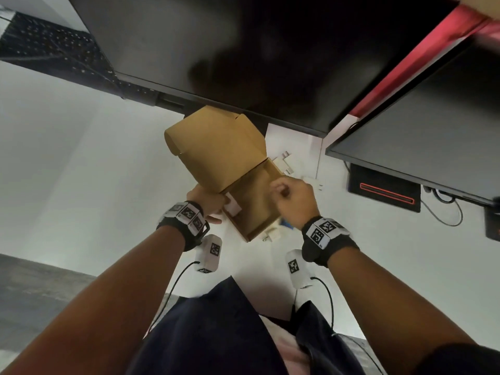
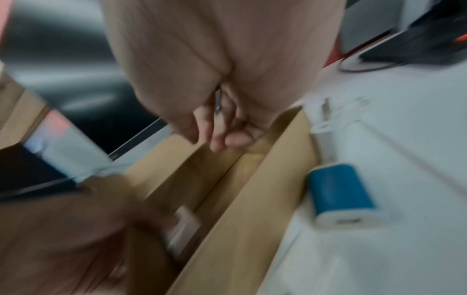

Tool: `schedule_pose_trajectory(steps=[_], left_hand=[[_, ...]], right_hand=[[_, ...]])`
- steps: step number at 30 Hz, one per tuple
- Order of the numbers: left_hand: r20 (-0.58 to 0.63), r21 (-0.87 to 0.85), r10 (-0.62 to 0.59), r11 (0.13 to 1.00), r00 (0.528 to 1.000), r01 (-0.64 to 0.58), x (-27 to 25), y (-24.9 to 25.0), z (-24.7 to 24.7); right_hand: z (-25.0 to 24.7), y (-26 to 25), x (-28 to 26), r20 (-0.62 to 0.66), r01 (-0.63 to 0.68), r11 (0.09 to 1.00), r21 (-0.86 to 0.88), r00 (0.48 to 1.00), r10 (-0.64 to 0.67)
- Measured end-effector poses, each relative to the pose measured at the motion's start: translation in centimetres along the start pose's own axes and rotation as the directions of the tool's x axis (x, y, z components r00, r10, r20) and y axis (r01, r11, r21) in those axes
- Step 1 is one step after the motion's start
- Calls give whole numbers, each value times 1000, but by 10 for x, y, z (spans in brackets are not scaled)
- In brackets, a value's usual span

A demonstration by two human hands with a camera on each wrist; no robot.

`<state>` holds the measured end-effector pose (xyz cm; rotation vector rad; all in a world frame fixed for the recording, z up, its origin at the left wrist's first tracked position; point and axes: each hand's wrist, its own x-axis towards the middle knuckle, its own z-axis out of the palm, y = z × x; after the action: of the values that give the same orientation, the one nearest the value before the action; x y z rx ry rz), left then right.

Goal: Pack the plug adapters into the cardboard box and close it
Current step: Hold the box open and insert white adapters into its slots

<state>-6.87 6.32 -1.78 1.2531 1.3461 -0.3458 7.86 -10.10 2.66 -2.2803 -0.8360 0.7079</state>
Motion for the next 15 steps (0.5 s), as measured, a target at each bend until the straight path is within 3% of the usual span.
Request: schedule_pose_trajectory(steps=[2,4,6,9,12,15], left_hand=[[-3,-14,-23,1000,1000,23,3,-2,-1],[-22,-32,-39,999,999,39,5,-6,0],[-43,-33,-50,998,998,48,5,-9,1],[-66,-8,-55,999,996,54,3,-9,2],[-89,121,7,993,996,4,0,-9,2],[-81,169,22,986,996,-8,-1,-8,3]], right_hand=[[-22,14,4,-176,-49,998,-24,983,44],[-39,32,8,-229,-116,988,-103,969,90],[-47,53,10,-60,-158,960,-231,987,148],[-42,75,2,219,-63,920,-386,963,158],[-35,82,-7,209,-20,923,-384,972,108],[-38,82,-11,47,-29,942,-334,998,47]])
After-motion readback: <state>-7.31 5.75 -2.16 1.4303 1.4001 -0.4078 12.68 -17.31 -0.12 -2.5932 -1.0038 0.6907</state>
